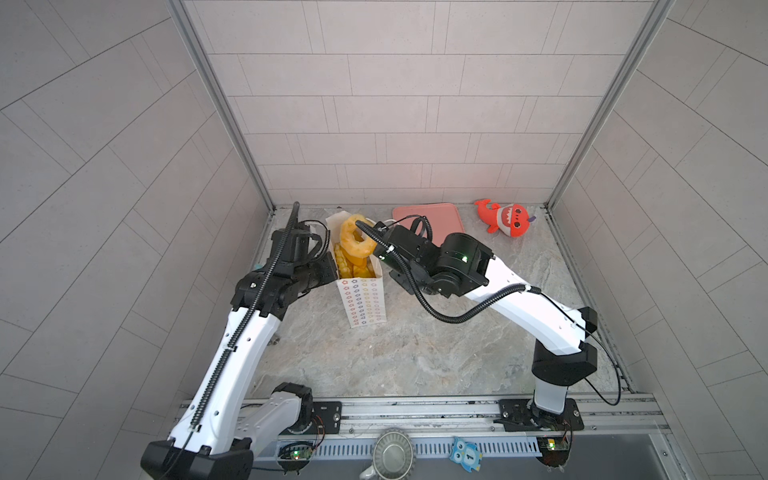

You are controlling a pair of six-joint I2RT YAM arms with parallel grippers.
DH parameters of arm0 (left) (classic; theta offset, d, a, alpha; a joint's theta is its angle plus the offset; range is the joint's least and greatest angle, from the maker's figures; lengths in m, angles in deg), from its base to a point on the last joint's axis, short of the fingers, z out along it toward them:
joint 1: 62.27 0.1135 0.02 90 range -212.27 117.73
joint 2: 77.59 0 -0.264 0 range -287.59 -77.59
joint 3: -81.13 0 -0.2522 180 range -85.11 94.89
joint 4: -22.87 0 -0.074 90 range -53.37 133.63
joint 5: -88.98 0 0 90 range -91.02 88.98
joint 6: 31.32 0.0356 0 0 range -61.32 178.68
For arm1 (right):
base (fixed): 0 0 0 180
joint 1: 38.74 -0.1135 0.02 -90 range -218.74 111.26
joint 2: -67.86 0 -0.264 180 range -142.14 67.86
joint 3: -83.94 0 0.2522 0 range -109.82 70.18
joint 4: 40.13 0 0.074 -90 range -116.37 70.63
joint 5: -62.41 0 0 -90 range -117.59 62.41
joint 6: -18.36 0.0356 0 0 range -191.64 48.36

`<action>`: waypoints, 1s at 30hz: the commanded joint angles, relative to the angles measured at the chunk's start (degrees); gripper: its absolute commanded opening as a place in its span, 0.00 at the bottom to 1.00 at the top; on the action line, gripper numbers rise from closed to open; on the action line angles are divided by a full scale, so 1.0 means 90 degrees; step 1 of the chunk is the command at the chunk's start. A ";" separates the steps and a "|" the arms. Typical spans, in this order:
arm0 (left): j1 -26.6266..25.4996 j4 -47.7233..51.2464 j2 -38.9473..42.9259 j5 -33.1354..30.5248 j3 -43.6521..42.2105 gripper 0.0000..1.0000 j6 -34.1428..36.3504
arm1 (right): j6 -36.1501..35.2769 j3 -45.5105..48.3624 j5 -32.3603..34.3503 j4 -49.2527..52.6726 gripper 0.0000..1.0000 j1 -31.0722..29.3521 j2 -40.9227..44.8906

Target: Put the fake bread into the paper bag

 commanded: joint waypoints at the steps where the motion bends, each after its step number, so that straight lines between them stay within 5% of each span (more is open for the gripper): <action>1: -0.0003 0.0100 0.0109 -0.0059 0.0099 0.10 0.0029 | -0.0041 -0.0094 0.0253 0.0022 0.31 -0.0092 -0.0060; 19: -0.0003 0.0221 0.0174 -0.0165 0.0251 0.15 0.0036 | 0.0022 -0.0117 0.0200 -0.0093 0.50 -0.0116 0.0070; 26: -0.0003 0.0164 0.0065 -0.0085 0.0676 0.70 0.0118 | 0.0017 -0.0114 0.0149 -0.0388 0.51 -0.0112 0.0536; 30: -0.0006 0.0167 0.0016 -0.0089 0.1098 0.85 0.0209 | -0.0031 -0.0095 0.0100 -0.0586 0.52 -0.0093 0.0824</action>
